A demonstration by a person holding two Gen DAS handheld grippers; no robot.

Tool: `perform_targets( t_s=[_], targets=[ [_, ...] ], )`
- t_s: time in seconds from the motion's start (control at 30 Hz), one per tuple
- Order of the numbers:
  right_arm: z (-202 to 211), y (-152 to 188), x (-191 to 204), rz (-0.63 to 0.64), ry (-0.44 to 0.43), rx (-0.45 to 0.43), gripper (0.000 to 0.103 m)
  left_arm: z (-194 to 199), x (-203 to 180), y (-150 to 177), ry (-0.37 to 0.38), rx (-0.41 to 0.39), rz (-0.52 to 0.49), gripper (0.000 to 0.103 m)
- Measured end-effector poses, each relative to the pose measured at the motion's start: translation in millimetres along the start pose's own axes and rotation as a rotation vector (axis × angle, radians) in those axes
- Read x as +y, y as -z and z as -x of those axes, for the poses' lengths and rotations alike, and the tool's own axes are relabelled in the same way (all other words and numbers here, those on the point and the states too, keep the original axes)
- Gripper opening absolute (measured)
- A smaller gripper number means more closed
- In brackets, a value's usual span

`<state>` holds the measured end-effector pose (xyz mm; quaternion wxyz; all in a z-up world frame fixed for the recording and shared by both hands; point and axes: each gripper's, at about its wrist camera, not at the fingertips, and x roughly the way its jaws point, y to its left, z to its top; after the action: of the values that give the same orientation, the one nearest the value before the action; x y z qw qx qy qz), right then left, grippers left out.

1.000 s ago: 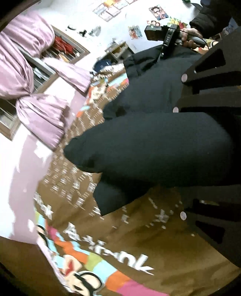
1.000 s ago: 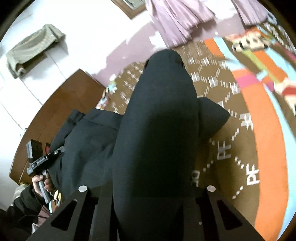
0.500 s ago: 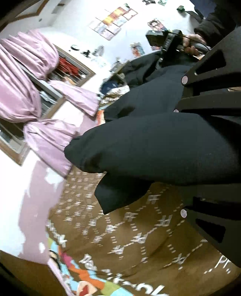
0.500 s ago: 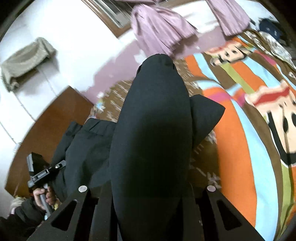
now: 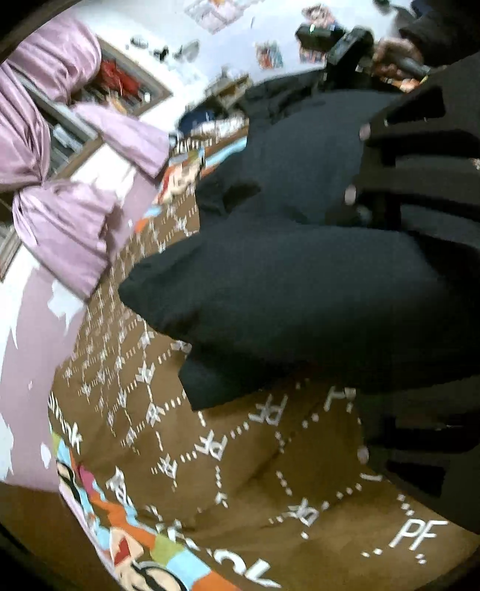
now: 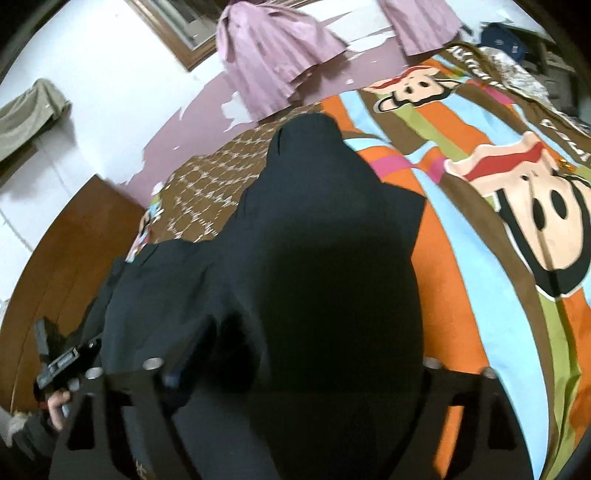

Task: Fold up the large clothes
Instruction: 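Lay the folded jacket down on the bed and open both tools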

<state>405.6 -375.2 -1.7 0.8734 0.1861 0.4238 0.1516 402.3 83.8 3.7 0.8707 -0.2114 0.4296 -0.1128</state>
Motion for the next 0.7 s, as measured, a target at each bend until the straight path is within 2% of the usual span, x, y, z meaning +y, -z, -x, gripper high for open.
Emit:
perform_targets(
  t_s=[0.07, 0.1, 0.13, 0.2, 0.3, 0.4, 0.57, 0.7],
  targets=[
    [2.4, 2.2, 0.1, -0.005, 0.038, -0.005, 0.091, -2.5, 0.7, 2.4, -0.042, -0.009, 0.005, 0.062],
    [3.8, 3.4, 0.9, -0.001, 0.064, -0.011, 0.095, -3.1, 1.3, 3.8, -0.066, -0.009, 0.006, 0.071],
    [6.8, 5.3, 2.5, 0.005, 0.097, -0.025, 0.102, -3.4, 1.7, 4.7, -0.097, -0.01, 0.01, 0.074],
    [13.5, 8.8, 7.3, 0.023, 0.159, -0.058, 0.103, -0.1, 2.8, 9.1, -0.137, -0.023, 0.014, 0.087],
    [24.5, 14.2, 15.4, 0.056, 0.208, -0.105, 0.103, 5.0, -2.8, 14.4, -0.215, -0.045, -0.017, 0.097],
    [38.0, 20.2, 27.1, 0.089, 0.228, -0.156, 0.103, 14.8, -14.3, 19.8, -0.26, -0.095, -0.061, 0.098],
    [59.5, 27.8, 50.3, 0.101, 0.139, -0.203, 0.103, 36.2, -41.8, 26.2, -0.302, -0.173, -0.112, 0.1],
    [76.3, 36.0, 76.4, 0.153, 0.105, -0.23, 0.103, 57.0, -71.6, 32.3, -0.296, -0.238, -0.178, 0.1]
  ],
)
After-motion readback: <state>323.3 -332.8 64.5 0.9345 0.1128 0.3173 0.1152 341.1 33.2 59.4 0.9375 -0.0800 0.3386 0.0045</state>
